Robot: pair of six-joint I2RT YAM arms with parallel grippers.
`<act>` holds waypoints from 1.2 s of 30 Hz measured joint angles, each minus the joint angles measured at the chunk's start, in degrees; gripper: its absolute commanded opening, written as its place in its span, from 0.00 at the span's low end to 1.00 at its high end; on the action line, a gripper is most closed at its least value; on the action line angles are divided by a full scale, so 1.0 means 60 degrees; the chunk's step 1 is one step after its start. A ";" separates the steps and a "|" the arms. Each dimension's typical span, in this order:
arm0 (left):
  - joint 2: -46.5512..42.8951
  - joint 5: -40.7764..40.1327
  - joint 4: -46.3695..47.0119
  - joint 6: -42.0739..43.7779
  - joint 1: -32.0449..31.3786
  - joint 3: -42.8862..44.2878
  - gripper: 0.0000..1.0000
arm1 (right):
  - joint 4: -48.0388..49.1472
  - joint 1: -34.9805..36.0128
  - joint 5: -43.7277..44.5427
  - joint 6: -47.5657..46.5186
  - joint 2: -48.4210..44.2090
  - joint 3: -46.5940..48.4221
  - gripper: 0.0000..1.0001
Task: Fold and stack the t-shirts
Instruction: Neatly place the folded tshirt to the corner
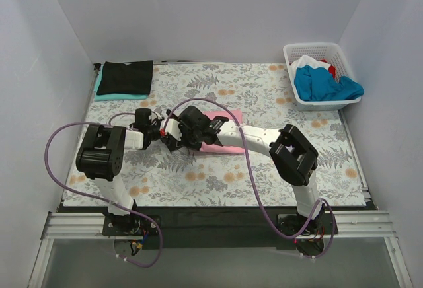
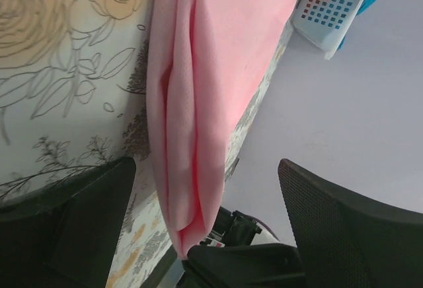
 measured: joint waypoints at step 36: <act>0.4342 -0.4397 -0.8167 0.8797 -0.0452 1.1336 0.00 | -0.0892 -0.4368 0.0419 0.1013 -0.3096 -0.1319 0.98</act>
